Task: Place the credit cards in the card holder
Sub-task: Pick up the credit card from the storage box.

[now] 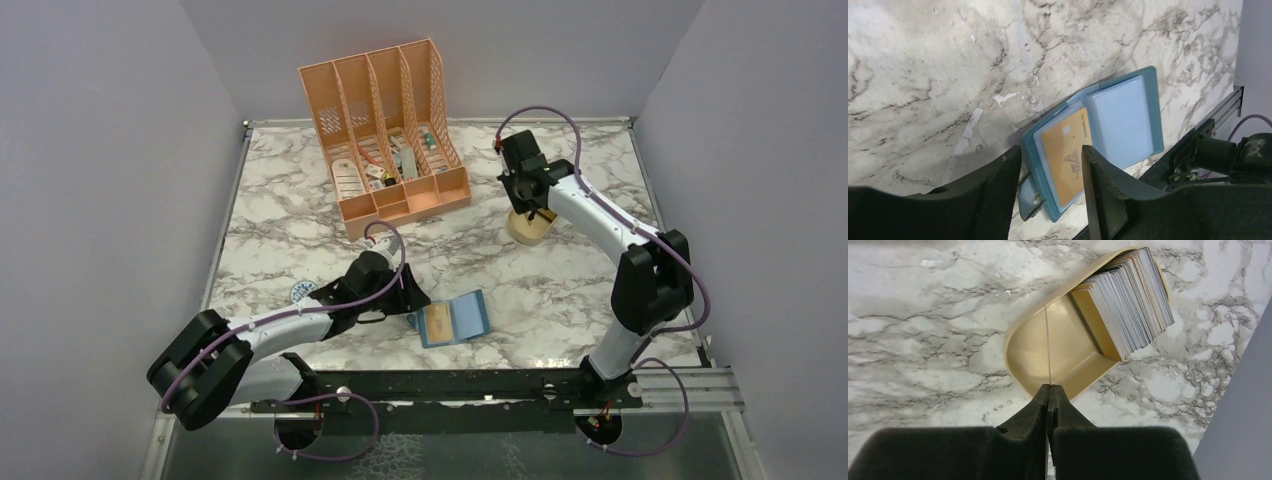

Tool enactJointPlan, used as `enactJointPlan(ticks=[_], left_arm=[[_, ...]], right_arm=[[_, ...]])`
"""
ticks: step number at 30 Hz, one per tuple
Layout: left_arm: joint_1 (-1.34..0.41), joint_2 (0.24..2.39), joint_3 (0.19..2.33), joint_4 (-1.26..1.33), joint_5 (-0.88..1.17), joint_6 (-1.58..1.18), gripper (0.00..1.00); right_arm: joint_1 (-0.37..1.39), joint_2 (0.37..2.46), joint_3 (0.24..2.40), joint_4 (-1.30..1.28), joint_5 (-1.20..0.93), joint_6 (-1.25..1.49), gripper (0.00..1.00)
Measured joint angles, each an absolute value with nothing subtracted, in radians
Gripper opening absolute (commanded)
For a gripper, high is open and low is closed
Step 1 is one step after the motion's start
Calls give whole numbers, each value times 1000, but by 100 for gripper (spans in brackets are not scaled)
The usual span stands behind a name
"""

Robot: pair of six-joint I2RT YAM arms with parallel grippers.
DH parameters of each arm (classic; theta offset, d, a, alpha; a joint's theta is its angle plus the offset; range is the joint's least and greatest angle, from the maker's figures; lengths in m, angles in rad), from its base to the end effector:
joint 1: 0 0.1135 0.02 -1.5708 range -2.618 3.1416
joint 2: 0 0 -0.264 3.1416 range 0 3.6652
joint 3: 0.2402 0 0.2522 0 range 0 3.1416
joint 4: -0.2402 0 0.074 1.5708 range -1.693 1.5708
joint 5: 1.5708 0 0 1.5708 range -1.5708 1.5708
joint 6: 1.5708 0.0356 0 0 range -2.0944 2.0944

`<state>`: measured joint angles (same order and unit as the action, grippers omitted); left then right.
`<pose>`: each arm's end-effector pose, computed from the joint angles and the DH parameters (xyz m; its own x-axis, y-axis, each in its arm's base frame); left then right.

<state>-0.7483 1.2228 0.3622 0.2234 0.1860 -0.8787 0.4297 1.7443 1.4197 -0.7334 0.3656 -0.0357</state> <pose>0.1588 -0.1564 0.1502 -0.8769 -0.2183 -0.4282 0.1605 0.7067 -0.6890 0.3412 0.1424 0.2588 -0.7835 -0.3957 -0.4792 -0.2577 0.9085 -0.3288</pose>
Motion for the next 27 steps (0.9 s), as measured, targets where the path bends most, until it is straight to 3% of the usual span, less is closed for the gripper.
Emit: enactJointPlan(ticks=[8, 15, 27], left_arm=[[-748, 1114, 440, 102, 127, -860, 74], [-748, 1044, 459, 92, 131, -893, 85], [-748, 901, 460, 233, 161, -979, 76]], right_arm=[[463, 1571, 1384, -756, 224, 38, 1], [470, 1386, 1252, -703, -5, 113, 1], [470, 1122, 950, -376, -498, 393, 1]])
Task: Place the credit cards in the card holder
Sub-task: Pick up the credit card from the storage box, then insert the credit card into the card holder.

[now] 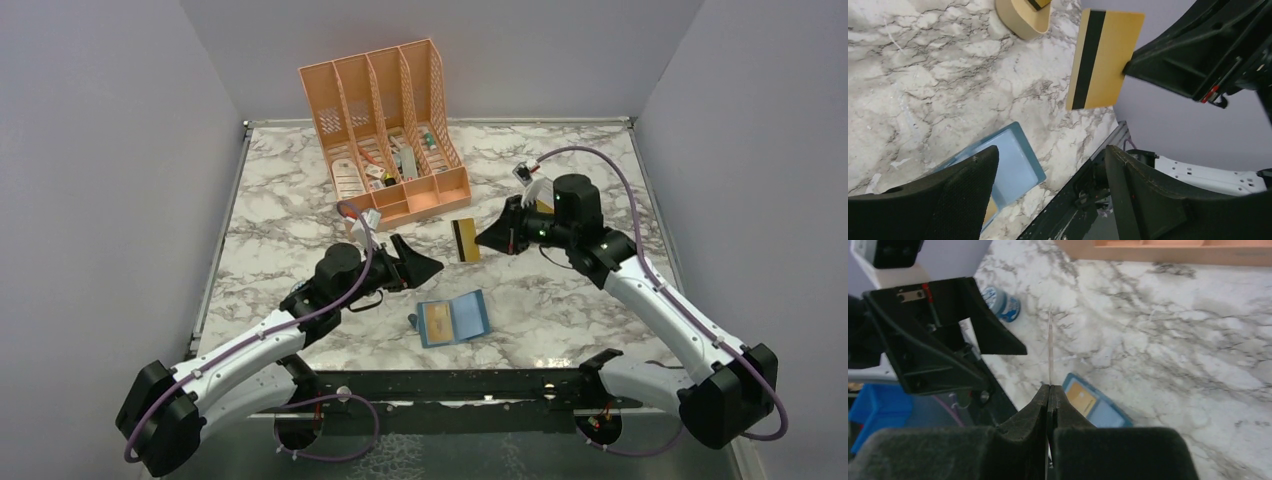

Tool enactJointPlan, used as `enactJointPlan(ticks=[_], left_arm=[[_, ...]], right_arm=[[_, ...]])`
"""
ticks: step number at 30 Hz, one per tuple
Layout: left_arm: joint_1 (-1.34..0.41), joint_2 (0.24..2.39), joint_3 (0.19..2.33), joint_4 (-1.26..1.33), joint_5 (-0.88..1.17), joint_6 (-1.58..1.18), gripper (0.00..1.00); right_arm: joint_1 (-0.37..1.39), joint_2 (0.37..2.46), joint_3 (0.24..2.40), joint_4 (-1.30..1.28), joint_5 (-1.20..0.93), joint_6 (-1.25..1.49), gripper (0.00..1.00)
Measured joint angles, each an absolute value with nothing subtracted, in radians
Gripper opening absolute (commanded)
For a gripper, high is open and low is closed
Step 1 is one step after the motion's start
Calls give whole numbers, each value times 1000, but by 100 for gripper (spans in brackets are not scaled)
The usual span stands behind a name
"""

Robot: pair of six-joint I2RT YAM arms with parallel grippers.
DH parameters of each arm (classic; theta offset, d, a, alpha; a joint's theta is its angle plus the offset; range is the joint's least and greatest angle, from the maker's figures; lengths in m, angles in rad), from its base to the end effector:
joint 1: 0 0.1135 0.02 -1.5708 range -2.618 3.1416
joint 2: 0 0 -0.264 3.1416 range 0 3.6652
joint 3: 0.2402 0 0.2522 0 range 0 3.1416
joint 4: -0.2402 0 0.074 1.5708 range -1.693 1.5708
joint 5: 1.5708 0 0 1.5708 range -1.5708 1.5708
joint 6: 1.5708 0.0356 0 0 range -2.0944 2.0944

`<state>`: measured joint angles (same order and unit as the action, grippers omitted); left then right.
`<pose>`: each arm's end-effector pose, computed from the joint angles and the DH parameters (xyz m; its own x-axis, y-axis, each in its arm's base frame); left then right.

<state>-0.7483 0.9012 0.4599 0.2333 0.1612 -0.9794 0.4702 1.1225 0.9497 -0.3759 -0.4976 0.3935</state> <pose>0.1500 -0.1471 0.2476 -0.7374 -0.4334 -0.5180 0.3130 0.4603 -0.8307 0.2125 0.1271 0.3135 -0.7213 0.0114 -0.6925 -0.5247 0.6437 0.5571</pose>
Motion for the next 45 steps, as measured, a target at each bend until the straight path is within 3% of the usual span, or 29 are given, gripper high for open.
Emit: enactJointPlan(ticks=[14, 24, 29, 35, 38, 45], left_arm=[[-748, 896, 430, 410, 199, -1053, 38], [-748, 903, 409, 480, 221, -1089, 0], [-748, 902, 400, 503, 221, -1095, 0], [-748, 900, 377, 515, 220, -1094, 0], [-748, 899, 353, 513, 217, -1085, 0], [-748, 912, 296, 481, 188, -1058, 0]], right_arm=[[470, 1037, 649, 62, -841, 773, 1], [471, 1036, 579, 183, -886, 869, 1], [472, 1036, 571, 188, -887, 879, 2], [472, 1033, 568, 155, -876, 864, 28], [472, 1015, 568, 97, -850, 845, 36], [472, 988, 568, -17, -760, 784, 37]])
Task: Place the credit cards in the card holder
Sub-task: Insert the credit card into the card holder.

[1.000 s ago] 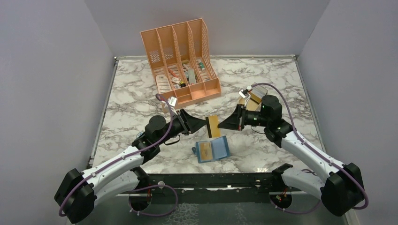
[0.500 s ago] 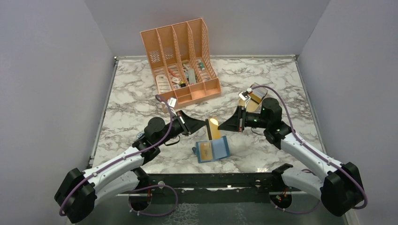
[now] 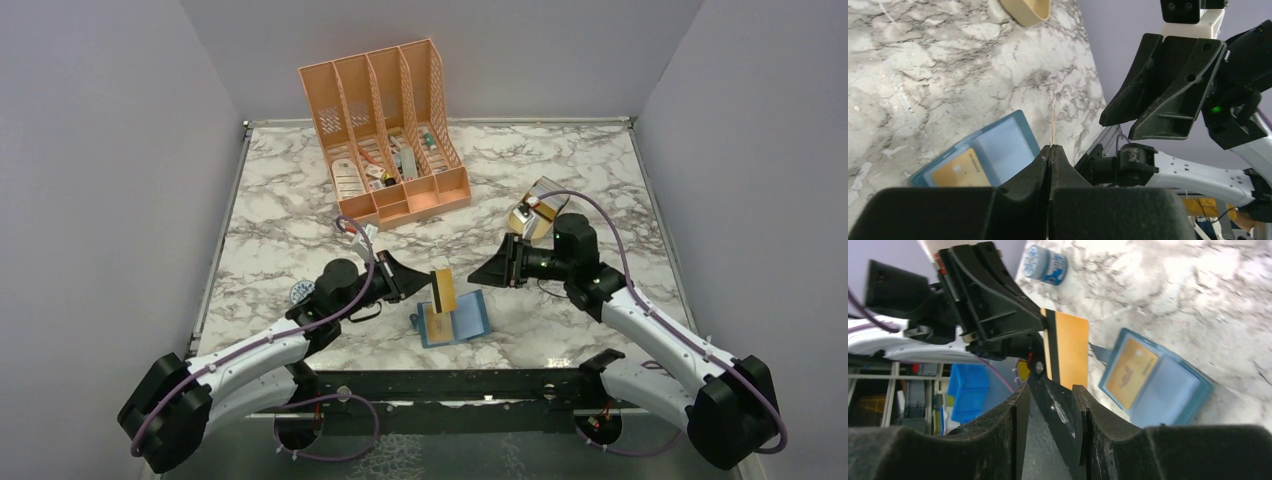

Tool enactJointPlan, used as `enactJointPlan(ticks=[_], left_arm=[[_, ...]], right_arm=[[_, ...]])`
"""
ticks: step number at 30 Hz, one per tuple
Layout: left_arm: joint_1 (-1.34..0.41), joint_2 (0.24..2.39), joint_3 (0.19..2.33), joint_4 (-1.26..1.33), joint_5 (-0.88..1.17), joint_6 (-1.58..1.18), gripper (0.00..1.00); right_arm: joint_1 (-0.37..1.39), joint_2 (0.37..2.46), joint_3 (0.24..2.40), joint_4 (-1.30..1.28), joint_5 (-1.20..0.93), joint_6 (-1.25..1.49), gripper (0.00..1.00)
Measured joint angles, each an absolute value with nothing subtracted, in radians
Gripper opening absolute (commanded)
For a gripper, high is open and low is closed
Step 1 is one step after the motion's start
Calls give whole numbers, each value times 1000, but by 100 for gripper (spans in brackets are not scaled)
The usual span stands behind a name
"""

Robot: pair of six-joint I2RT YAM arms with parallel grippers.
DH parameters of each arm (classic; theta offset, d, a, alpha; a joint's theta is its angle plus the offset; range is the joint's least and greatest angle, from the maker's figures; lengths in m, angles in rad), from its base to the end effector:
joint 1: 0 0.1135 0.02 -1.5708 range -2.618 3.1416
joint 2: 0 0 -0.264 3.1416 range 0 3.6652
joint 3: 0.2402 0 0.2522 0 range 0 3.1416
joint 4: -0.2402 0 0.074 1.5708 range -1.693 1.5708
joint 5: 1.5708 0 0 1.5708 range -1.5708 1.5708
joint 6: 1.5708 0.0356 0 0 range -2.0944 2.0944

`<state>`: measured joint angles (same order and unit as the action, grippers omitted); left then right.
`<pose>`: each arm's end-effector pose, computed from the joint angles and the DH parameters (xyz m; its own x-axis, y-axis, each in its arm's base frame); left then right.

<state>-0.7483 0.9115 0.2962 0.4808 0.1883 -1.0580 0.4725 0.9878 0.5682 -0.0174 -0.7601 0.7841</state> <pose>0.1427 -0.1416 0.2152 -0.7491 -0.4725 -0.4643 0.3090 0.3708 -0.8758 0.1787 0.1189 0.2467 -0.8923 0.1188 -0.4356 -0.3610 0.3918 0.8463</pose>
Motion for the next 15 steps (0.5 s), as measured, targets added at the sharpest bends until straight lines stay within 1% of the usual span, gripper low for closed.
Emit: enactJointPlan(ticks=[7, 15], left_arm=[[-748, 999, 291, 465, 181, -1037, 0], [-748, 1095, 291, 455, 183, -1032, 0]], right_arm=[[480, 1071, 568, -156, -622, 702, 35], [547, 1195, 567, -194, -528, 658, 29]])
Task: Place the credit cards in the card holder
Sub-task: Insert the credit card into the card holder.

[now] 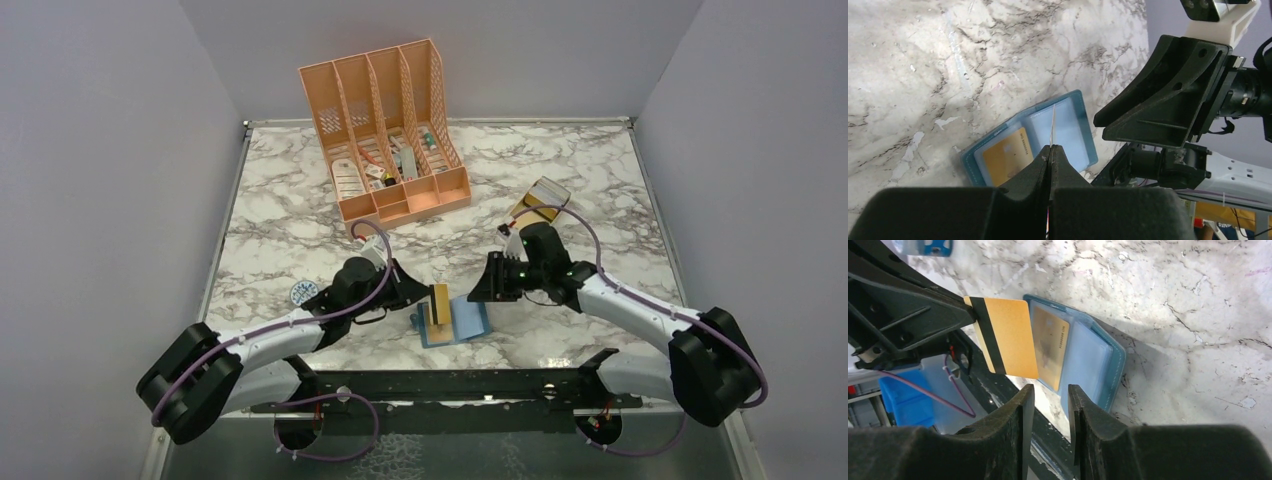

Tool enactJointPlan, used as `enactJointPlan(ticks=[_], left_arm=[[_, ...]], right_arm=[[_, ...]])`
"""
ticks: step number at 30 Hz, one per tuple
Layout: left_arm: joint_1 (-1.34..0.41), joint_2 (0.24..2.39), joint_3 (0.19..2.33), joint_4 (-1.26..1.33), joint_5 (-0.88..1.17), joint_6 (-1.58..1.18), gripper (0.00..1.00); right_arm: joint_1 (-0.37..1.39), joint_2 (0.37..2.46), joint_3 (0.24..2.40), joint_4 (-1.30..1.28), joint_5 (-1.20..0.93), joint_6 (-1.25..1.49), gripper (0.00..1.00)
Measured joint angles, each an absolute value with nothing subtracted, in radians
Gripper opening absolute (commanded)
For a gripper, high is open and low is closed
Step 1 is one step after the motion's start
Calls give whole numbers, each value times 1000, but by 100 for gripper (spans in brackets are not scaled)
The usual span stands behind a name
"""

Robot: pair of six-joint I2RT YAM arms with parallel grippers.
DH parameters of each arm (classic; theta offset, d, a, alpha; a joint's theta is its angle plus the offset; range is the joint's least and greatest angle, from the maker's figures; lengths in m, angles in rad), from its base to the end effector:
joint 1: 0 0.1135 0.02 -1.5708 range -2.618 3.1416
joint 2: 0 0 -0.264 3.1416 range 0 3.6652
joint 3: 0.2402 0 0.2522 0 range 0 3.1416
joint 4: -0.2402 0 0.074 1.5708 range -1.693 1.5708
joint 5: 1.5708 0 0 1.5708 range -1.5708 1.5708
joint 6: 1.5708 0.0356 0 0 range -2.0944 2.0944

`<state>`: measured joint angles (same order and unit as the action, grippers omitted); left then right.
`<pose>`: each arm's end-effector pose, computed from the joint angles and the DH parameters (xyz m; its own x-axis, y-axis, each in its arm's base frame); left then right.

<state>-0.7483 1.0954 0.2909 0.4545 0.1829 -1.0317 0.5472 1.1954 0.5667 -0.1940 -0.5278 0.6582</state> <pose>0.1529 -0.1508 0.1760 -0.8106 -0.3989 -0.4287 0.1921 0.5105 -0.8382 0.1853 0.1339 0.1868 -0.9491 0.0406 -0.3123 -0.2041 0.6759 0.7081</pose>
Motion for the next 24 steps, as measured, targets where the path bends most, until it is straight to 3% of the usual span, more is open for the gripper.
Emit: enactJointPlan(ticks=[24], left_arm=[[-748, 1306, 292, 531, 303, -1071, 0]], right_arm=[[610, 1288, 462, -178, -378, 645, 19]])
